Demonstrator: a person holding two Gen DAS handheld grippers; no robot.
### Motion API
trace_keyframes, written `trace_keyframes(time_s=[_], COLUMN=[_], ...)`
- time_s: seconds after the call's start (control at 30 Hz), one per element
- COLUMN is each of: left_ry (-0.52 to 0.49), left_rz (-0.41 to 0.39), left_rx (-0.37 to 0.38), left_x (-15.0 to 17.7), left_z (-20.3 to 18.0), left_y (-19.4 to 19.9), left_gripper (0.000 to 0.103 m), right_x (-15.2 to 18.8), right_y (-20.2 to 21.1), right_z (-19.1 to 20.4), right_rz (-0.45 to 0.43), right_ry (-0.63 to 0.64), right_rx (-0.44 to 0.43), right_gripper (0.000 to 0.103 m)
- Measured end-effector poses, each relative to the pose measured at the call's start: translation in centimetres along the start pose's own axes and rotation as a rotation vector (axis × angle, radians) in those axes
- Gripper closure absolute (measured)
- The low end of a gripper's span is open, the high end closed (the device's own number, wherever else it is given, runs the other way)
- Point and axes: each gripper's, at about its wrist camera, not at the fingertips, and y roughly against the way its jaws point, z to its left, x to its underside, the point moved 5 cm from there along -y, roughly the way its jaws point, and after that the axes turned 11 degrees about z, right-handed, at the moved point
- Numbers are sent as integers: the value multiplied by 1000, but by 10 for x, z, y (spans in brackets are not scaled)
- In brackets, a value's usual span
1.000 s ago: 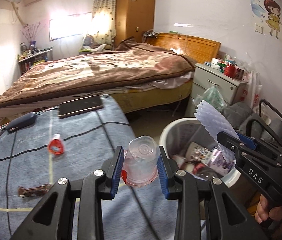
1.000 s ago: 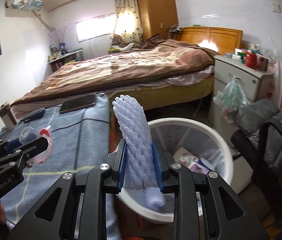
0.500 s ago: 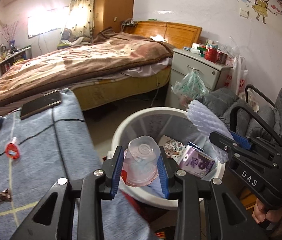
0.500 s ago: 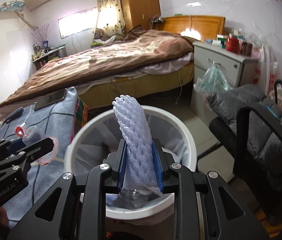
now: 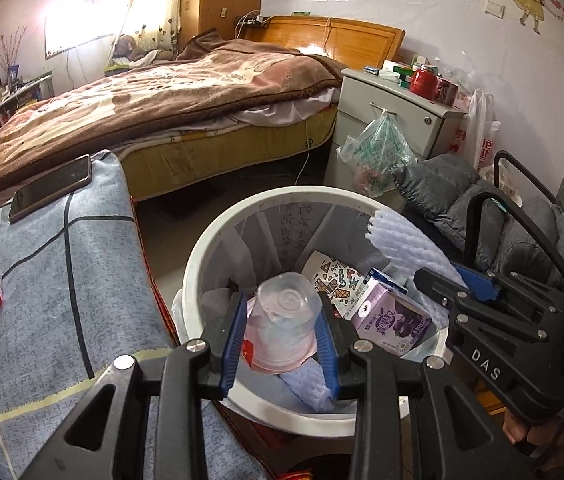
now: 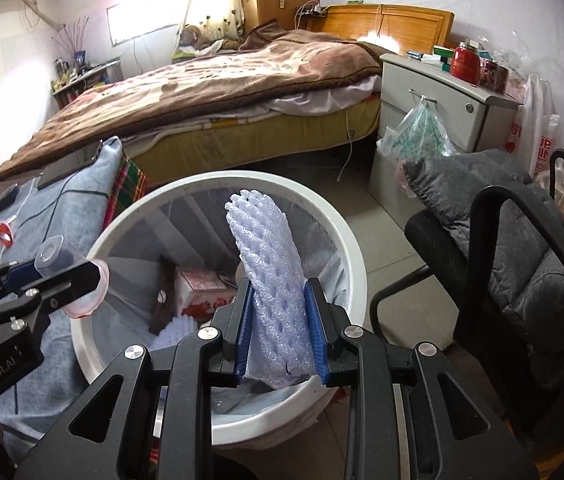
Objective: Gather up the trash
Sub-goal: 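Open both grippers to drop the cup and sleeve into the bin, then move both tools back over the remaining trash on the bed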
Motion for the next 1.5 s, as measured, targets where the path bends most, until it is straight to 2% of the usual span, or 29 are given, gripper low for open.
trace_keyframes(time_s=[0.07,0.17,0.23,0.3,0.43,0.97,1.5], left_ry=[-4,-9,-10,-5,12,38,115], left_rz=[-2,-17,-19,-21,-27,-102,-168], left_rx=[-10,-2,-7,-7,-11,-38,-89], left_x=[0,0,0,0,0,10,35], left_z=[0,-1,-1,1,6,33,89], left_y=[0,3,4,4,7,47,92], left_gripper=[54,52,45,43,41,40,40], right_x=[0,0,0,0,0,-2,-2], right_y=[-2,-1,-1,-1,1,20,42], right_z=[-1,-2,-2,-2,-1,17,66], right_rz=[2,2,2,0,-10,-69,-136], right_ry=[5,5,4,3,-7,-15,49], right_rx=[5,10,6,5,4,-18,-71], right_gripper=[73,67,56,48,48,48,48])
